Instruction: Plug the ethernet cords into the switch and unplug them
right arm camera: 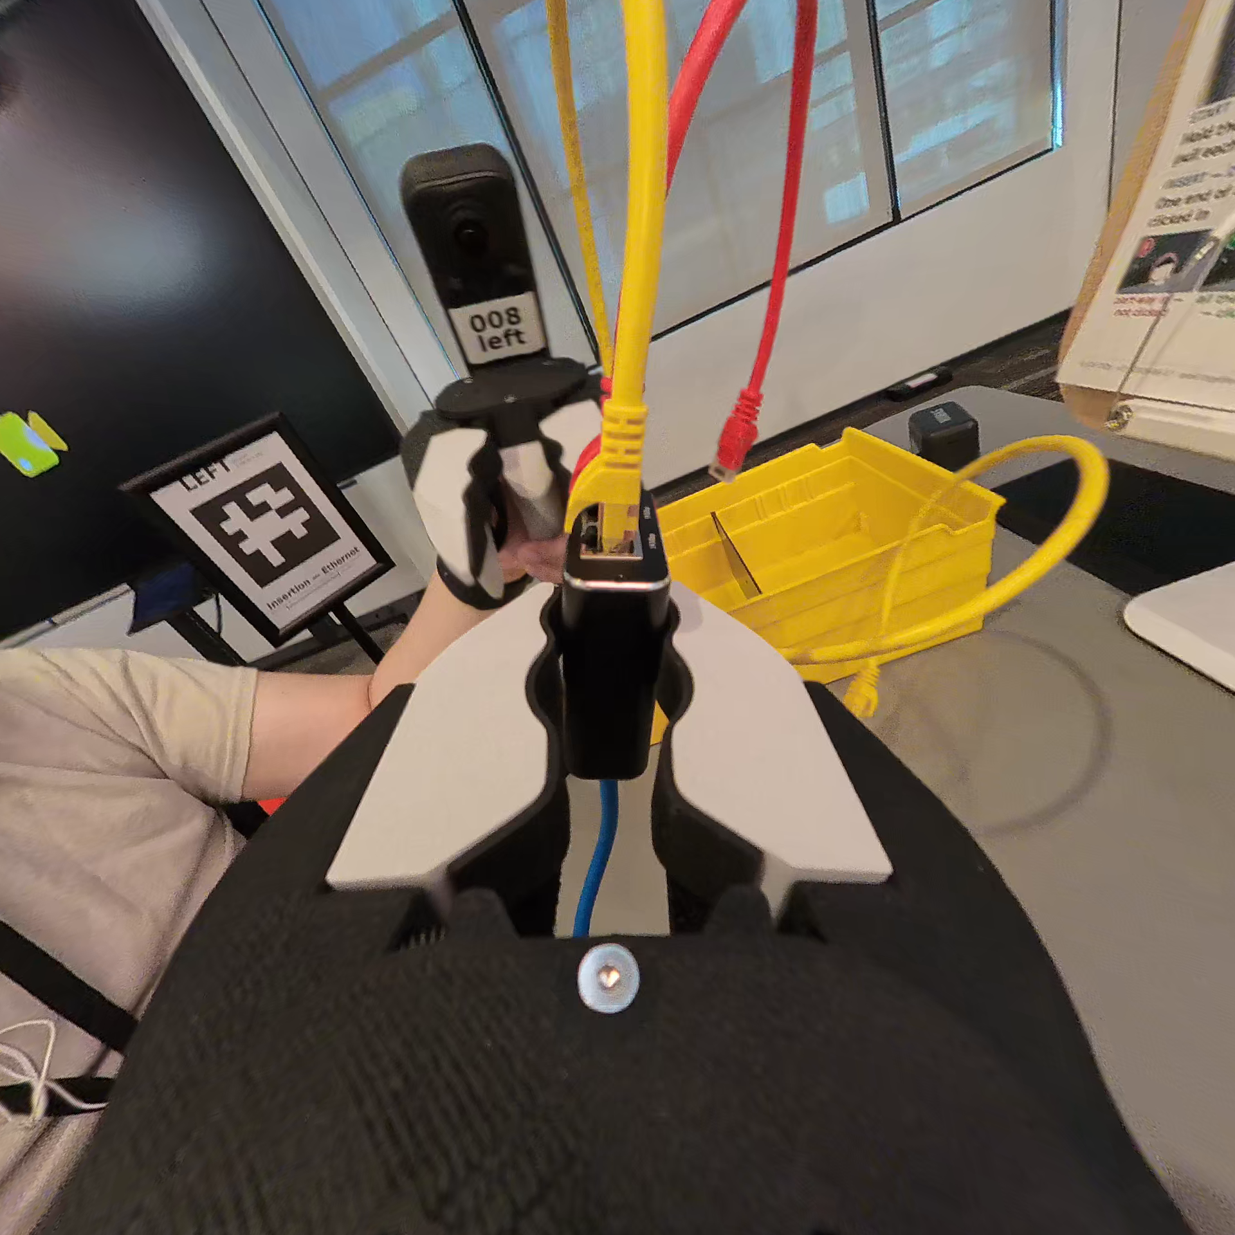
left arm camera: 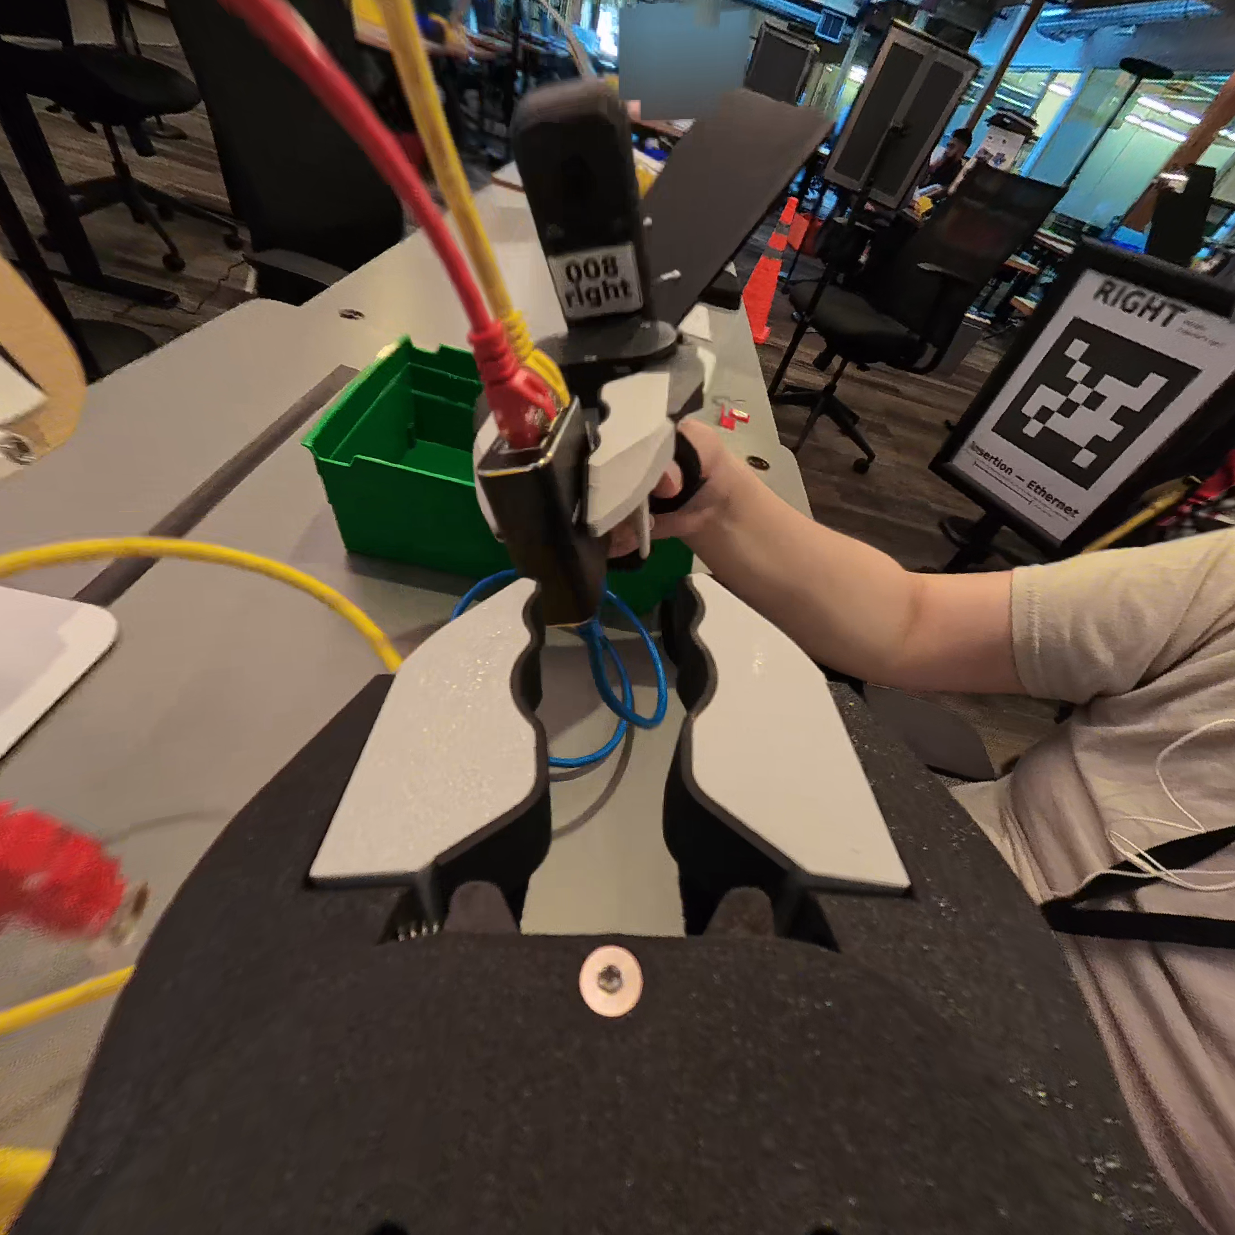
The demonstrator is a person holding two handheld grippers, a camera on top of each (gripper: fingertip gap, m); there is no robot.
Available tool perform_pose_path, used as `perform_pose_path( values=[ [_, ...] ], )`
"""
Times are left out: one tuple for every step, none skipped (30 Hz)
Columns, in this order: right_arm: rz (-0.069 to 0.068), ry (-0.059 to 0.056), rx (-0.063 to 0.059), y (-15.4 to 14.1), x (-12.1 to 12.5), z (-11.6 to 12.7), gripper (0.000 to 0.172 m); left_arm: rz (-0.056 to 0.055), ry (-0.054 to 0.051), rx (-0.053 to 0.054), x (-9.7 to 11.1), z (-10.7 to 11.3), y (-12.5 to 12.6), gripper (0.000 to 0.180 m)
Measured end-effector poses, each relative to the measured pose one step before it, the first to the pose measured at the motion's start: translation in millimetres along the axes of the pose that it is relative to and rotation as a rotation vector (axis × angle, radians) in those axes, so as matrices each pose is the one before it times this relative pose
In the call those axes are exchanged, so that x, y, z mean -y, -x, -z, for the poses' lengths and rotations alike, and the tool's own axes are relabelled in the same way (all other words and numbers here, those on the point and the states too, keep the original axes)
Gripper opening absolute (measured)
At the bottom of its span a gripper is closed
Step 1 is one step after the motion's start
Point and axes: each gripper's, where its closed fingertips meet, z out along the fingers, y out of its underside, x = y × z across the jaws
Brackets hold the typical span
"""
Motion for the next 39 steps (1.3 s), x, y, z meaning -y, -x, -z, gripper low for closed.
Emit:
perform_pose_path(
  values=[
    [-0.0164,-0.0149,0.0078,-2.81,0.52,2.43,0.026,-0.0045,-0.0174,0.0287,4.94,6.58,0.6,0.031],
    [-0.0171,-0.0178,0.0126,-1.67,1.27,2.31,0.025,-0.0067,-0.0253,0.0376,6.28,7.7,1.34,0.024],
    [-0.0166,-0.0173,0.0076,-1.7,1.69,2.12,0.026,-0.0142,-0.0235,0.0241,6.38,8.2,-0.36,0.023],
    [-0.0107,-0.0096,-0.0008,-2.38,0.78,1.99,0.025,-0.0207,-0.0216,0.0026,6.02,8.39,-3.74,0.023],
    [-0.0019,-0.003,-0.0066,-2.47,-0.09,1.73,0.025,-0.03,-0.0185,-0.0085,5.78,8.52,-5.96,0.023],
    [-0.0002,-0.0032,-0.0039,-1.7,0.09,1.42,0.025,-0.0336,-0.0235,-0.0016,6.81,8.68,-5.76,0.024],
    [-0.0036,-0.0062,0.0006,-0.75,0.63,1.1,0.025,-0.0326,-0.0358,0.0073,8.86,8.94,-4.82,0.026],
    [-0.0045,-0.0089,0.0027,0.23,1.47,1.0,0.025,-0.0287,-0.0476,0.0175,10.72,8.87,-3.49,0.032],
    [-0.0017,-0.0062,0.0067,1.68,1.87,0.81,0.025,-0.0211,-0.0486,0.0361,11.0,8.51,-0.32,0.035],
    [0.0038,-0.0053,0.0019,2.06,2.4,0.81,0.025,-0.0088,-0.0409,0.0585,9.69,8.33,3.76,0.038],
    [0.0089,-0.0023,-0.0094,1.91,2.75,0.93,0.025,0.0029,-0.0272,0.0724,7.4,7.78,7.2,0.041],
    [0.0123,-0.005,-0.0078,3.02,3.49,1.09,0.025,0.0022,-0.0139,0.0601,4.62,6.89,6.95,0.044],
    [0.0125,-0.0085,0.0003,4.31,4.3,0.76,0.025,-0.0038,-0.0088,0.0305,2.7,6.07,3.97,0.055],
    [0.0138,-0.0117,0.0014,4.41,4.55,0.63,0.025,-0.0117,-0.007,0.0025,1.99,5.54,1.36,0.062],
    [0.0111,-0.0119,-0.0025,3.31,4.96,0.4,0.025,-0.0087,-0.0105,-0.0069,2.39,5.23,0.85,0.059],
    [0.0105,-0.008,-0.0063,2.2,5.25,0.03,0.025,0.0079,-0.0189,-0.0021,3.53,4.34,1.85,0.058],
    [0.0109,-0.0063,-0.0048,1.67,5.92,-0.32,0.025,0.0154,-0.0224,-0.0066,4.05,3.36,1.27,0.06],
    [0.008,-0.0079,-0.0016,1.68,7.14,-0.59,0.025,0.0203,-0.0189,-0.0031,3.22,2.53,1.59,0.063],
    [0.0036,-0.0064,-0.0036,1.11,8.23,-0.9,0.025,0.0208,-0.0105,0.0061,1.74,1.76,2.95,0.069],
    [0.0052,-0.0035,-0.0069,0.87,9.48,-1.31,0.025,0.018,-0.0015,0.0152,0.26,1.22,4.29,0.074],
    [0.0108,0.0019,-0.0094,1.16,10.39,-1.76,0.025,0.0116,0.0052,0.0173,-0.9,1.04,4.5,0.076],
    [0.0138,-0.0004,-0.0068,2.15,11.98,-1.9,0.025,0.0044,0.0062,0.0135,-1.24,0.76,3.63,0.078],
    [0.011,0.0021,-0.0023,3.36,12.82,-2.19,0.026,0.0013,0.0033,0.008,-0.66,0.95,2.47,0.08],
    [0.0149,0.0043,-0.0043,3.88,13.46,-2.43,0.026,0.001,0.0012,0.0012,-0.31,1.03,1.02,0.081],
    [0.0195,0.0073,-0.0108,3.7,13.71,-2.3,0.026,0.0003,0.0009,-0.0051,0.02,1.32,-0.25,0.081],
    [0.0232,0.0075,-0.0122,3.91,14.05,-2.17,0.025,-0.0009,-0.0017,-0.0068,0.66,1.43,-0.7,0.081],
    [0.0232,0.0063,-0.0111,4.24,14.28,-1.76,0.026,-0.0013,-0.0055,-0.0029,1.44,1.61,-0.15,0.081],
    [0.0218,0.0056,-0.0154,3.64,14.35,-1.23,0.026,-0.0005,-0.0081,0.0011,1.75,1.5,0.73,0.081],
    [0.0244,0.0017,-0.0205,3.13,14.54,-0.55,0.026,0.0006,-0.0078,0.0029,1.55,1.53,1.1,0.08],
    [0.0257,-0.0011,-0.0199,3.01,14.51,0.21,0.025,0.0019,-0.005,0.0043,1.07,1.29,1.68,0.079],
    [0.023,0.0005,-0.0192,2.49,13.68,0.74,0.026,0.0042,-0.0022,0.0053,0.47,0.98,2.02,0.078],
    [0.0162,-0.0003,-0.0176,2.13,13.19,1.35,0.026,0.0062,-0.0011,0.0047,0.21,0.74,2.08,0.078],
    [0.0176,-0.0041,-0.0179,1.79,12.83,2.04,0.026,0.0059,-0.0018,0.0025,0.25,0.52,1.51,0.077],
    [0.0185,-0.0094,-0.0179,1.5,12.94,2.91,0.026,0.0038,-0.0023,-0.0008,0.23,0.24,0.8,0.077],
    [0.017,-0.0073,-0.0173,1.06,12.18,3.42,0.025,0.0011,-0.0007,-0.0023,0.11,0.09,0.25,0.077],
    [0.0218,-0.0041,-0.0214,-0.1,11.08,3.82,0.026,-0.0014,0.0013,-0.0009,-0.13,-0.22,-0.06,0.076],
    [0.0236,-0.0043,-0.0257,-1.58,10.44,4.43,0.026,-0.003,0.0019,0.0008,-0.19,-0.46,0.03,0.076],
    [0.0267,-0.0012,-0.0278,-3.09,8.95,5.16,0.025,-0.0032,0.002,0.0009,-0.18,-0.63,-0.27,0.076],
    [0.0271,0.004,-0.0245,-3.97,6.68,5.58,0.025,-0.0038,0.003,-0.0008,-0.48,-0.81,-0.65,0.076]
  ],
)
